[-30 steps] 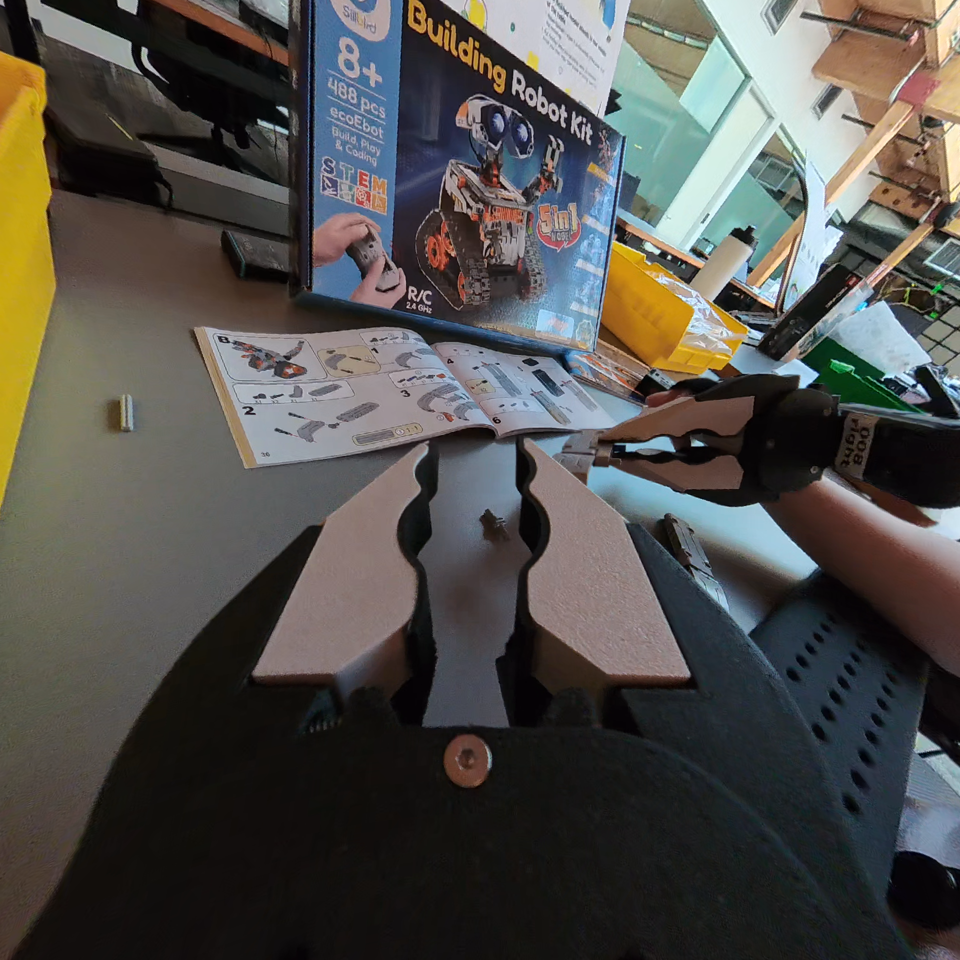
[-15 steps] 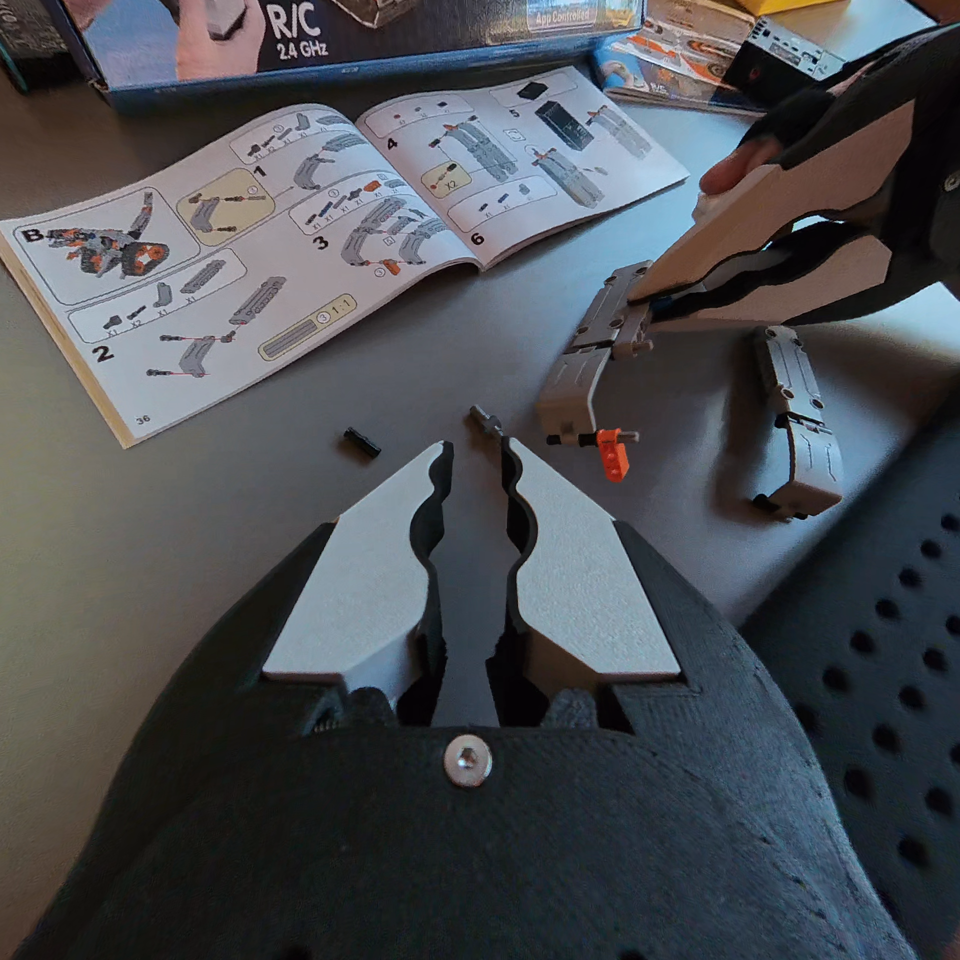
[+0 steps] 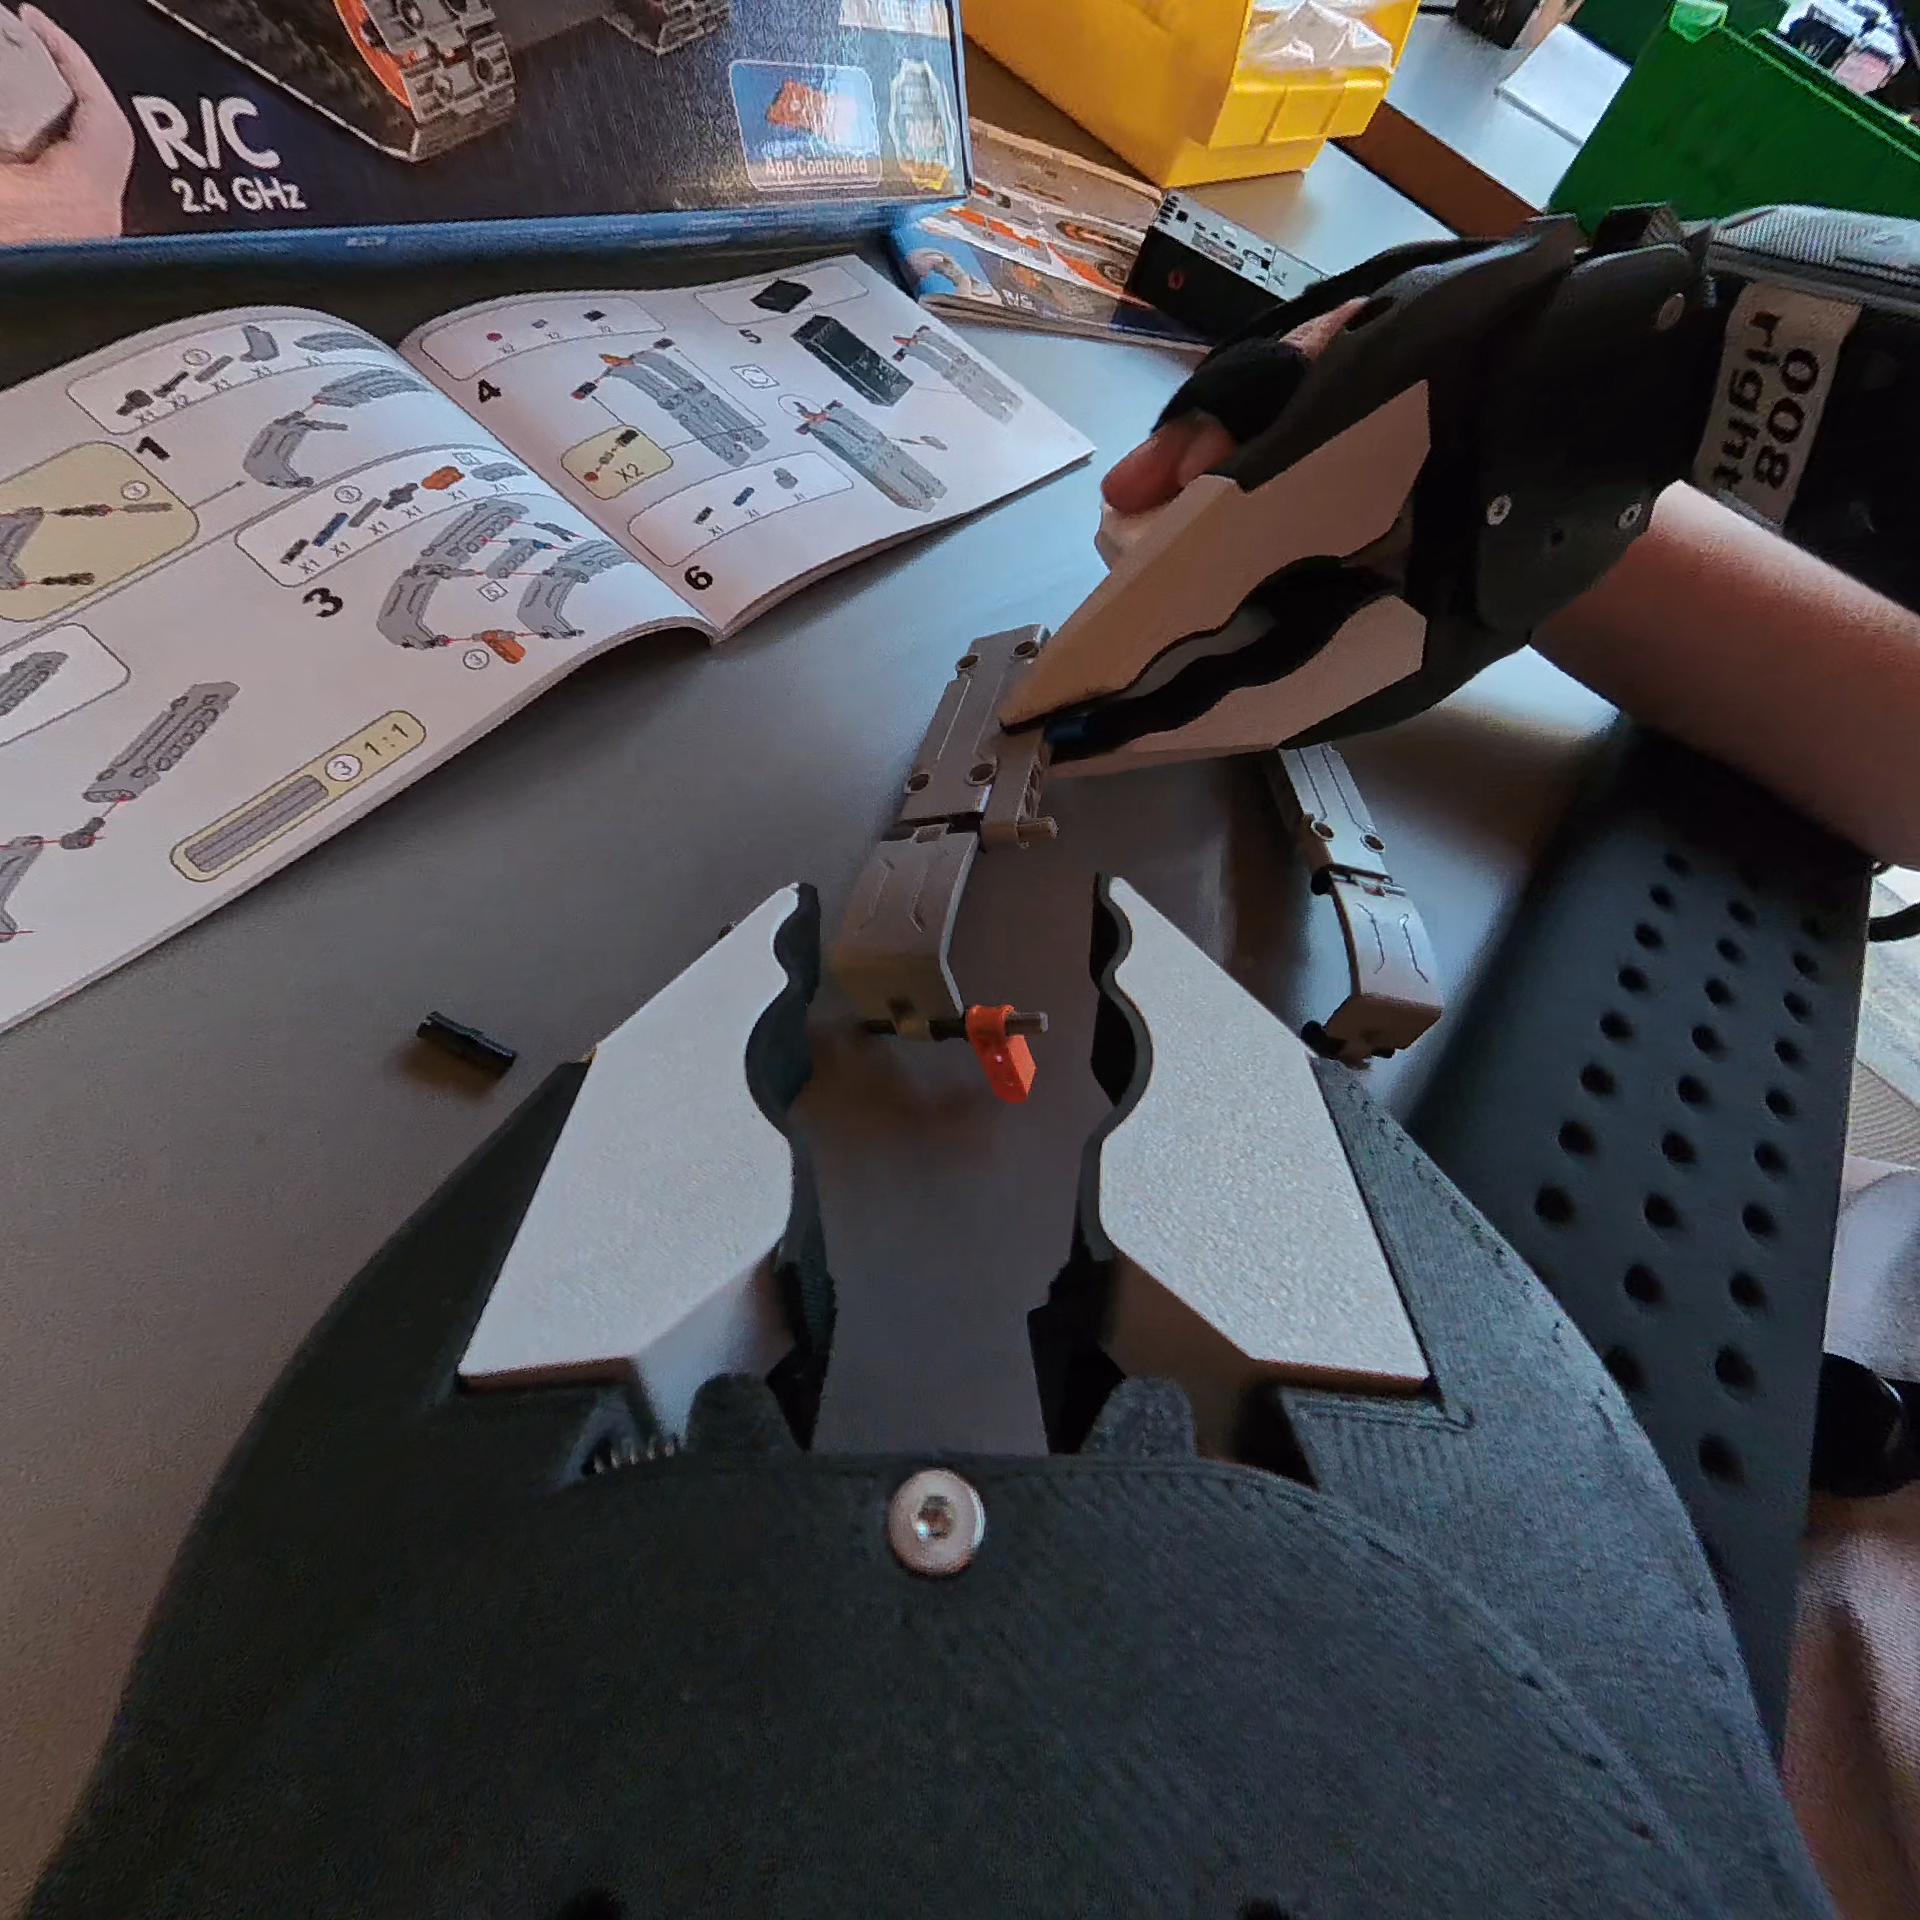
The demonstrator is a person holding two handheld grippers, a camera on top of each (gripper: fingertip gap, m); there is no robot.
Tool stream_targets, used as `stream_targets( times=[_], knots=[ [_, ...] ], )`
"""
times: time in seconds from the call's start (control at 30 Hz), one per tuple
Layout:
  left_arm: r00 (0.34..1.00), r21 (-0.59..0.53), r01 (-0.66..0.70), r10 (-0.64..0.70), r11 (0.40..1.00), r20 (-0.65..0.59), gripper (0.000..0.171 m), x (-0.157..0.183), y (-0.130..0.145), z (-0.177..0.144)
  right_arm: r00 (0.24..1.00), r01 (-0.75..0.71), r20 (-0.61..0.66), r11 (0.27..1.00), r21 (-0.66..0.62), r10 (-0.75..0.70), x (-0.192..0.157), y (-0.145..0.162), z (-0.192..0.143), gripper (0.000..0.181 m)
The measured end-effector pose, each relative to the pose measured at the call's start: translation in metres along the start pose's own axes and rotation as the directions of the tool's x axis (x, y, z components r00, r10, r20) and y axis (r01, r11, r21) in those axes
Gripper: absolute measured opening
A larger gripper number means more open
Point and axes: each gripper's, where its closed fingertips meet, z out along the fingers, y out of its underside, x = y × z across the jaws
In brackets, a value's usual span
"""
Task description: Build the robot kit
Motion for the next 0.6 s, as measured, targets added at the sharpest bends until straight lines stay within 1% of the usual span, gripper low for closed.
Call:
stream_targets(
  times=[0.23, 0.3, 0.47, 0.6],
  knots=[
    [0.999, 0.05, 0.038, -0.036, 0.998, -0.031, 0.045, 0.0, -0.005, -0.005, 0.995, 0.098, -0.034, 0.995, 0.006, -0.098, -0.001, -0.01, 0.003, 0.006],
    [0.999, 0.036, 0.035, -0.034, 0.999, -0.028, 0.043, 0.0, -0.003, -0.004, 0.994, 0.106, -0.036, 0.994, 0.006, -0.106, -0.001, -0.01, 0.004, 0.006],
    [1.0, -0.049, -0.012, 0.011, 0.999, -0.013, 0.042, 0.003, 0.008, 0.005, 0.995, 0.1, -0.019, 0.995, 0.007, -0.1, -0.004, -0.009, 0.005, 0.006],
    [0.999, -0.051, -0.028, 0.029, 0.998, 0.012, 0.036, 0.0, 0.009, 0.004, 0.994, 0.103, -0.023, 0.995, 0.011, -0.102, -0.004, -0.009, 0.005, 0.006]
  ],
)
